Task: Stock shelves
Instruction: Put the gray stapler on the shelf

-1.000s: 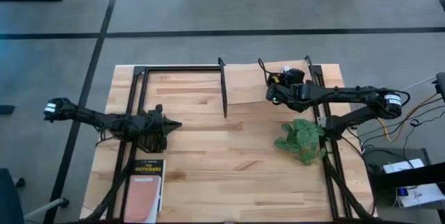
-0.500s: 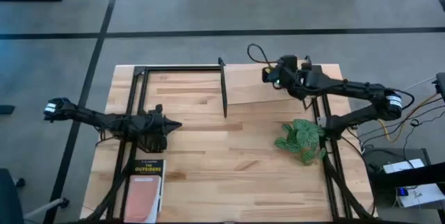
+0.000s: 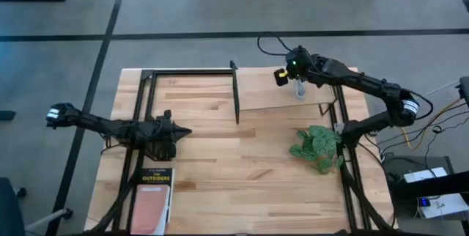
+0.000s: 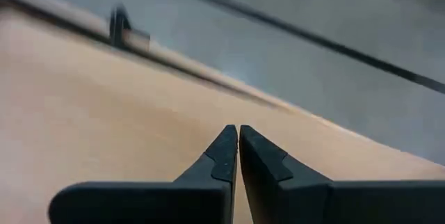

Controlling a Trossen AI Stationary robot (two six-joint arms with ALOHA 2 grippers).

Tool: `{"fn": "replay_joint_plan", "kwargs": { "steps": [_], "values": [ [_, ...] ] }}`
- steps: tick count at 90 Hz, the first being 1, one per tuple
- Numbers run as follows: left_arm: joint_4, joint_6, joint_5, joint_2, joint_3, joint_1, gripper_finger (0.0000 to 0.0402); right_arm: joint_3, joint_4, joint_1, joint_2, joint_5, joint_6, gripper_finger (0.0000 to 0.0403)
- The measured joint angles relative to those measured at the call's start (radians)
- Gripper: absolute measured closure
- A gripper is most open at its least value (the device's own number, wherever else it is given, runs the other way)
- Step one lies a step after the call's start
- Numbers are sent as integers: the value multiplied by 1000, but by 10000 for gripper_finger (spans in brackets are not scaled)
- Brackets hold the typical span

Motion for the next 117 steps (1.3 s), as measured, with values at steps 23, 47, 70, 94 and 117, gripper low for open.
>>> {"fn": "replay_joint_plan", "kwargs": {
  "steps": [23,47,70,94,117],
  "values": [
    [0,0,0,0,0,0,397,1,-106,-61,5,-73,12,403],
    [0,0,0,0,0,0,397,3,-142,-70,3,-21,11,403],
    [0,0,0,0,0,0,397,3,-150,-70,1,69,-5,403],
    [0,0,0,0,0,0,397,2,-163,-70,-43,65,-31,403],
    [0,0,0,0,0,0,397,2,-201,-70,-143,-107,-47,403]
  ]
}}
